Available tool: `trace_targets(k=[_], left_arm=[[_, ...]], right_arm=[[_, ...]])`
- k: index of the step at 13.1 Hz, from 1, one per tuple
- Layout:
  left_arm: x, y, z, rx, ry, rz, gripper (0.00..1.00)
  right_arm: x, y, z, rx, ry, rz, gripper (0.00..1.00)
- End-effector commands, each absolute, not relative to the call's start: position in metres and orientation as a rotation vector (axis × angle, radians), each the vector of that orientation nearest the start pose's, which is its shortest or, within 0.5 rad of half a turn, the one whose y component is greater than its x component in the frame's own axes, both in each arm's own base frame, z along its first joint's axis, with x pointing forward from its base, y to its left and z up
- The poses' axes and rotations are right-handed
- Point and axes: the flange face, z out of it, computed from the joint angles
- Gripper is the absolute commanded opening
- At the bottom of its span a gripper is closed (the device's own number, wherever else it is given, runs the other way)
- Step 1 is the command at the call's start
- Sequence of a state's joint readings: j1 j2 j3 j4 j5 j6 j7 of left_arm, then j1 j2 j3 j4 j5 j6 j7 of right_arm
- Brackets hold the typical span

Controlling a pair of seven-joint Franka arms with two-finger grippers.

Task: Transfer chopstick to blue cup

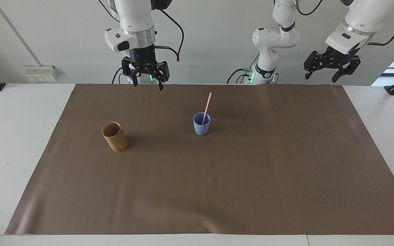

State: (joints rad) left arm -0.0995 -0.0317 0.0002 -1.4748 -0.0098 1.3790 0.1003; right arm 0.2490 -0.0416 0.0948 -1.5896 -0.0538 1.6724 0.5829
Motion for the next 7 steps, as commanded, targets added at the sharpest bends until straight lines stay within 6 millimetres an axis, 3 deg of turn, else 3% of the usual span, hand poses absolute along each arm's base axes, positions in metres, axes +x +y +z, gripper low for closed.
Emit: trace_targets(k=[1,4,7], left_arm=[[0.510,-0.053,0.670,-3.098,0.313,0.088,1.00],[0.511,-0.053,0.670,-3.098,0.313,0.086,1.00],[0.511,-0.054,0.671,-3.099,0.316,0.083,1.00]], right_arm=[[0.521,0.148,0.672,-3.095,0.422,-0.252,1.00],[0.511,0.111,0.699,-3.065,0.522,-0.308,1.00],[0.512,0.061,0.701,-3.072,0.579,-0.264,1.00]])
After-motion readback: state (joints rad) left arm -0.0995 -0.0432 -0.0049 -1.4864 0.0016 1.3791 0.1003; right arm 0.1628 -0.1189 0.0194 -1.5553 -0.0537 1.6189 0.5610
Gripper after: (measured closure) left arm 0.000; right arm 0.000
